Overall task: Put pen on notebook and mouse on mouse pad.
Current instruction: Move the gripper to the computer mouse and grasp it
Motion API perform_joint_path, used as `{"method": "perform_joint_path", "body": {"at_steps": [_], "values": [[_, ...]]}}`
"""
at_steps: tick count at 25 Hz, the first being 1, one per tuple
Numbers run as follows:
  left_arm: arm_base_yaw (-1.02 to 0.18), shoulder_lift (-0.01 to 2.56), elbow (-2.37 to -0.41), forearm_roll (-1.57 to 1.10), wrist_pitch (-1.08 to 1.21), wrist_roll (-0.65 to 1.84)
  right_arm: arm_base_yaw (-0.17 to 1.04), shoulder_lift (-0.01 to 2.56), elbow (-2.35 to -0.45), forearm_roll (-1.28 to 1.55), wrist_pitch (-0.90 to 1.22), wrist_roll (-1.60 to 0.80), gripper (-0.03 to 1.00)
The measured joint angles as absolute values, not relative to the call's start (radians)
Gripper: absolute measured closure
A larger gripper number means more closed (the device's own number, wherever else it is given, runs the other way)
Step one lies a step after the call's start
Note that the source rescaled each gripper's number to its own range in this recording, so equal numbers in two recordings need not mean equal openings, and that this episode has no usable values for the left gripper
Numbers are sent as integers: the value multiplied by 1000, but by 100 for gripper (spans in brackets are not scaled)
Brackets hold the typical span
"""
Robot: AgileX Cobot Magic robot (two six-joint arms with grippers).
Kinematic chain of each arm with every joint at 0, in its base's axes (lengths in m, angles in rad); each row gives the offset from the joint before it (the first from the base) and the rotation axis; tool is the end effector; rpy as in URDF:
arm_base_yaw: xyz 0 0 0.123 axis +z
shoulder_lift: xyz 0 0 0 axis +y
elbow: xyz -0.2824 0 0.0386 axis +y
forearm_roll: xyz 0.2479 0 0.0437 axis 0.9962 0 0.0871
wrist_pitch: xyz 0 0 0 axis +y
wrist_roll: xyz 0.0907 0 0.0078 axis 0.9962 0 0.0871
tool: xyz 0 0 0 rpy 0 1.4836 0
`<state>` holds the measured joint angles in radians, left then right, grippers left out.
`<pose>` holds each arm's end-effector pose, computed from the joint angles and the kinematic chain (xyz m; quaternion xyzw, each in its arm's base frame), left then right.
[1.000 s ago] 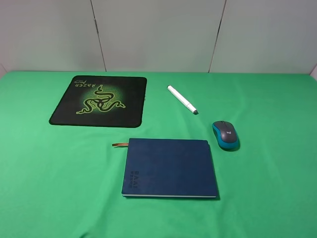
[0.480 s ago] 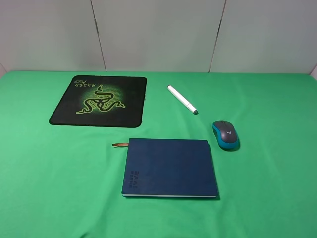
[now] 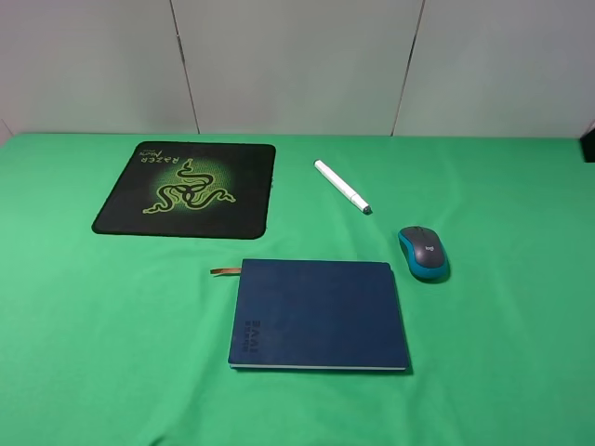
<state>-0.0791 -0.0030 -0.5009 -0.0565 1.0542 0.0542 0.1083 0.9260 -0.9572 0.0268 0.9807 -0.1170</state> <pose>-0.0055 -0.0040 0.2780 0.0577 0.8482 -0.0348 0.5254 0.1655 0.0200 0.3541 -0.1023 0.9322 0.0115 0.3469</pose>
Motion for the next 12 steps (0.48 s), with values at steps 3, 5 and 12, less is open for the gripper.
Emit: {"method": "perform_joint_path", "body": {"at_steps": [3, 5, 12], "values": [[-79, -3, -501, -57, 1054, 54, 180, 1022, -1003, 0, 980, -112, -3], [-79, -3, -501, -57, 1054, 54, 217, 1091, -1028, 0, 978, -102, -3], [-79, -3, -501, -57, 1054, 54, 323, 1292, -1086, -9, 970, -18, -3]]}}
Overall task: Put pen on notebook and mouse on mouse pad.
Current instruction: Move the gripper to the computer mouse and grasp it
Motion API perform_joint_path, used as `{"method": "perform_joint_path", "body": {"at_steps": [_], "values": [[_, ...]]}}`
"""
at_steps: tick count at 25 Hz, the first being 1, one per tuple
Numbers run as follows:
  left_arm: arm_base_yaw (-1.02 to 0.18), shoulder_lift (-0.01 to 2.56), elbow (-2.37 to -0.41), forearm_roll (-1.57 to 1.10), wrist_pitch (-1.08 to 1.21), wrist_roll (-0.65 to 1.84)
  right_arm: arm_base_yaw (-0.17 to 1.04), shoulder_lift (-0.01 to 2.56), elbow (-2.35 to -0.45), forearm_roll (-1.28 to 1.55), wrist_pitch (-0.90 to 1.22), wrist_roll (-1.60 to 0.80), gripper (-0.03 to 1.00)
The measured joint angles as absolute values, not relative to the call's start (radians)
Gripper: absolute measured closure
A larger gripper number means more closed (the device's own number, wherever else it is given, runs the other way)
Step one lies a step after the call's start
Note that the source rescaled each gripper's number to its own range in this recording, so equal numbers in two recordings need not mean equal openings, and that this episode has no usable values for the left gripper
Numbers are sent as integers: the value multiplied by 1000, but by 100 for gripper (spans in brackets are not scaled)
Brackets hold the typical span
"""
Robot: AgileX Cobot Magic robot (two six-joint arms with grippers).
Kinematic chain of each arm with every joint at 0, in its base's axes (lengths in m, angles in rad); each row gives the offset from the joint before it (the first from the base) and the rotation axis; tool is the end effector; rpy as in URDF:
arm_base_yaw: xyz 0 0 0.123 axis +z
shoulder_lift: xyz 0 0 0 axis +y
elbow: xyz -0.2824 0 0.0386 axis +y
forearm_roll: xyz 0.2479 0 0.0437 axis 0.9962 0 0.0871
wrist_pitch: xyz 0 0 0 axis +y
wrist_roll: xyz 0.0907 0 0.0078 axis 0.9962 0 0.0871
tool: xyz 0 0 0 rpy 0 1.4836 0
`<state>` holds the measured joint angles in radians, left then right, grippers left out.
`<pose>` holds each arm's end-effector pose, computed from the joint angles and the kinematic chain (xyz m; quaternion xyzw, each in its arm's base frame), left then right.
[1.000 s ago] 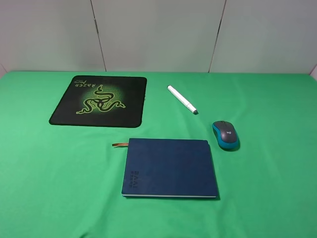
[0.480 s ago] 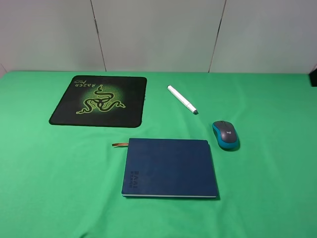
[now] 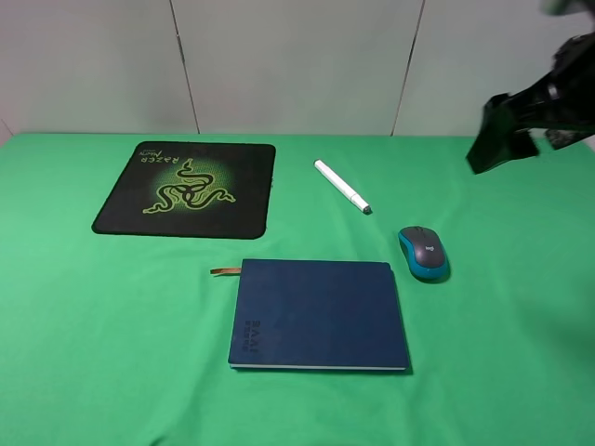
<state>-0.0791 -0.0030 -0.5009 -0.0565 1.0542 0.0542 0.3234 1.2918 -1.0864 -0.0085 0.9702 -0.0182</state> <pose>-0.0055 -0.0040 0.2780 0.0577 0.8482 -0.0348 0.5254 0.2401 0.0798 0.3166 -0.1665 0.9567 0.0324 0.2367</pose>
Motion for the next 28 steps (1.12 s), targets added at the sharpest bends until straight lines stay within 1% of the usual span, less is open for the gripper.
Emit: {"method": "perform_joint_path", "body": {"at_steps": [5, 13, 28], "values": [[-79, -3, -501, -57, 1054, 54, 361, 1421, -1108, -9, 963, 40, -3], [-79, -3, -501, -57, 1054, 54, 361, 1609, -1108, -9, 931, 62, -3], [-79, -3, -501, -57, 1054, 54, 352, 1859, -1109, -12, 768, 66, -3]]}}
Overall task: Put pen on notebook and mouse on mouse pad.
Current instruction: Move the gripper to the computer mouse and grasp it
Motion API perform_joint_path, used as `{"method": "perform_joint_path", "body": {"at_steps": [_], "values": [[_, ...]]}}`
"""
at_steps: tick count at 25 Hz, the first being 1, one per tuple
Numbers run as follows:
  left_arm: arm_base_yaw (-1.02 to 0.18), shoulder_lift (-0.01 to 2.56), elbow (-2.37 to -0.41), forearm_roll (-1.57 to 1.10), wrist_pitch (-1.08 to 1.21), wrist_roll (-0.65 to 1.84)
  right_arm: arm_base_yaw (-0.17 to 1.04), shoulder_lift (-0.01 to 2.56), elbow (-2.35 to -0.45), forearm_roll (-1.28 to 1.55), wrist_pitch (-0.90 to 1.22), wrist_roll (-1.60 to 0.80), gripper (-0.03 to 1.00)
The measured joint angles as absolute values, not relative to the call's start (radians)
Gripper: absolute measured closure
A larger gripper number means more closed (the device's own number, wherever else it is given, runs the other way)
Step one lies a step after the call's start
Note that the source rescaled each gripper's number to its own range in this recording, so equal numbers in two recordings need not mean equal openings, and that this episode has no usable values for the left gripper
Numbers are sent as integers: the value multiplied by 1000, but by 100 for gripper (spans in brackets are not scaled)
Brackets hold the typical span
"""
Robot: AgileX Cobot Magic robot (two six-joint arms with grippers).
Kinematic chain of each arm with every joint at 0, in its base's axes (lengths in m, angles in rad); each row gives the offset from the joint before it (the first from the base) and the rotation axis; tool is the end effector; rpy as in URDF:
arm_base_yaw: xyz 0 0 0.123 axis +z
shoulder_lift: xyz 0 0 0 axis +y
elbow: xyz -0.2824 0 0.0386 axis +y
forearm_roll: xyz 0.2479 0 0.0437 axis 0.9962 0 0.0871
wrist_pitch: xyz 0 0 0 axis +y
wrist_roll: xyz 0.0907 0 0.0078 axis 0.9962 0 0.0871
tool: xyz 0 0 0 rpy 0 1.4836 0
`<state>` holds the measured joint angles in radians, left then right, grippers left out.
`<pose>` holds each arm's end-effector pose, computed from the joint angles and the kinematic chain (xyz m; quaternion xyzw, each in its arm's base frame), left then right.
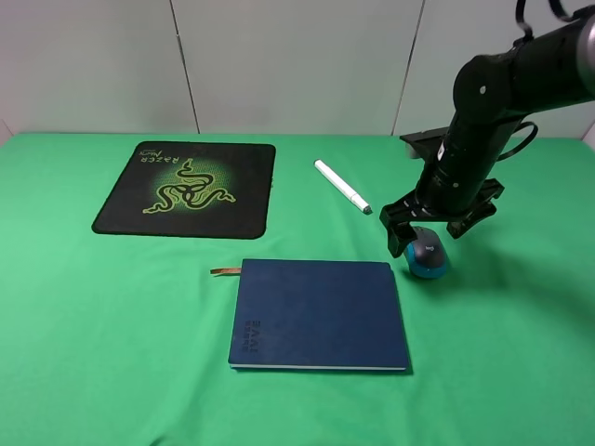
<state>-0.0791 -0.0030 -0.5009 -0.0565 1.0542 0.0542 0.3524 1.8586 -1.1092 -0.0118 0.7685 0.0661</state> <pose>-0.0055 -0.0040 0.2780 0.0577 0.8482 -0.0348 0.5254 0.3203 0.1170 0.1558 -0.1462 0.9868 0.0102 0.0694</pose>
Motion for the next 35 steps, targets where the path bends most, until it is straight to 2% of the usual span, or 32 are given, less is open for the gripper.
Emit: {"method": "perform_joint_path", "body": {"at_steps": [6, 17, 20, 22, 25, 35], "values": [[-79, -3, -501, -57, 1054, 54, 305, 1916, -1109, -11, 731, 70, -3], [-79, -3, -501, -57, 1054, 54, 301, 1956, -1109, 0, 691, 70, -3], [-79, -3, -501, -57, 1054, 54, 301, 1957, -1109, 0, 691, 70, 7], [-79, -3, -501, -57, 1054, 54, 301, 1957, -1109, 0, 691, 70, 19], [-79, -3, -501, -57, 1054, 54, 301, 1957, -1109, 0, 691, 67, 44], [-79, -3, -501, -57, 1054, 54, 301, 1957, -1109, 6, 691, 67, 43]]}}
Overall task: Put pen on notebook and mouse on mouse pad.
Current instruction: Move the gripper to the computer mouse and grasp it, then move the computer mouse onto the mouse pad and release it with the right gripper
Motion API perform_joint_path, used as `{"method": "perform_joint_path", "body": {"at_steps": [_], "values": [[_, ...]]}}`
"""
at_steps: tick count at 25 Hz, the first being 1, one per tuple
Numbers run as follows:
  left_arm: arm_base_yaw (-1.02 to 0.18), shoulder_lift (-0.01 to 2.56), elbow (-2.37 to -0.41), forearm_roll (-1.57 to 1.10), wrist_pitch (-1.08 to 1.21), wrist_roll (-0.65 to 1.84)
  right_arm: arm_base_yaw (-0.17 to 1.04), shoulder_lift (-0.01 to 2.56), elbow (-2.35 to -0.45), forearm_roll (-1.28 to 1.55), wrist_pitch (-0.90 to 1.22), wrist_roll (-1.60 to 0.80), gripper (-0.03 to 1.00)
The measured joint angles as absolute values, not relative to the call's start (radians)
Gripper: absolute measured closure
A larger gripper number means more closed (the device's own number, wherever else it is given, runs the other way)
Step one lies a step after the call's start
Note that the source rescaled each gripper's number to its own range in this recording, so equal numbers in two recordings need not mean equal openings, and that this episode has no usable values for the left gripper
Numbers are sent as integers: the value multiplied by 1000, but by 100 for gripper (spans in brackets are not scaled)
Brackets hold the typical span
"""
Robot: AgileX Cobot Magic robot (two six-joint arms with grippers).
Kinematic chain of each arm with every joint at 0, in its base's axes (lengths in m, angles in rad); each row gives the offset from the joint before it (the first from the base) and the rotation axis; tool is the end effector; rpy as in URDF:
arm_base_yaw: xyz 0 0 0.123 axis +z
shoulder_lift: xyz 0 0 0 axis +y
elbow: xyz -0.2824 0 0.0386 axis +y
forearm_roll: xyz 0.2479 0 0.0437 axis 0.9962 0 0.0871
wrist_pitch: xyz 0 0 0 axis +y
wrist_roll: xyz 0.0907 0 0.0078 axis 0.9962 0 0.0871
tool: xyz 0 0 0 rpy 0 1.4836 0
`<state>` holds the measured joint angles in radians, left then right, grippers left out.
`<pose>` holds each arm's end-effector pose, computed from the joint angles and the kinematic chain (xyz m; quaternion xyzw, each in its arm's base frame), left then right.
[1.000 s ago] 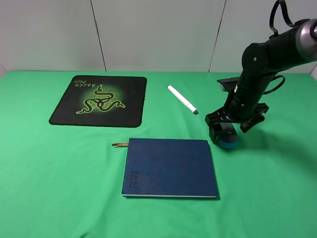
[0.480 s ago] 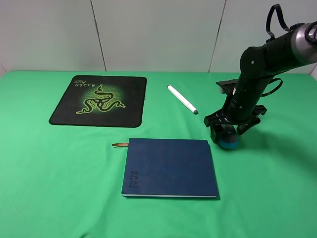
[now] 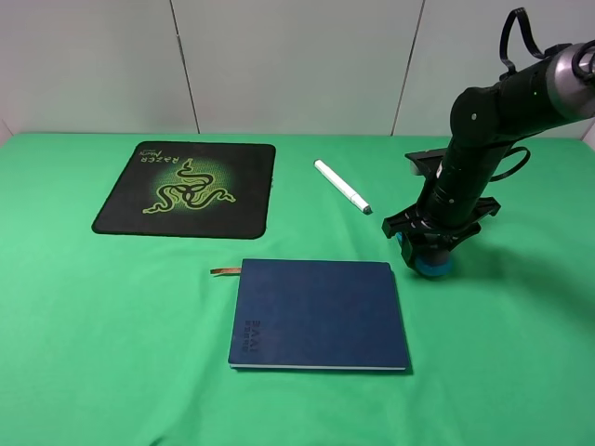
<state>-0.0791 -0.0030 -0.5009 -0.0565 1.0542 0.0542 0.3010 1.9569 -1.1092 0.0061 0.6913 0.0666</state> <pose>-0.0055 -0.0040 0.2780 0.0577 0.8482 -0.0348 0.5254 0.3338 0.1040 0.1227 -0.1145 0.9916 0.0129 0.0581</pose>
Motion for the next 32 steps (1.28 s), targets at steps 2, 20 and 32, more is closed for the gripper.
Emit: {"method": "perform_joint_path", "body": {"at_steps": [2, 20, 32], "values": [[-79, -3, -501, -57, 1054, 54, 301, 1957, -1109, 6, 691, 67, 43], [-79, -3, -501, -57, 1054, 54, 303, 1728, -1189, 29, 920, 66, 43], [-79, -3, -501, -57, 1054, 54, 394, 1654, -1189, 65, 1058, 64, 43]]}}
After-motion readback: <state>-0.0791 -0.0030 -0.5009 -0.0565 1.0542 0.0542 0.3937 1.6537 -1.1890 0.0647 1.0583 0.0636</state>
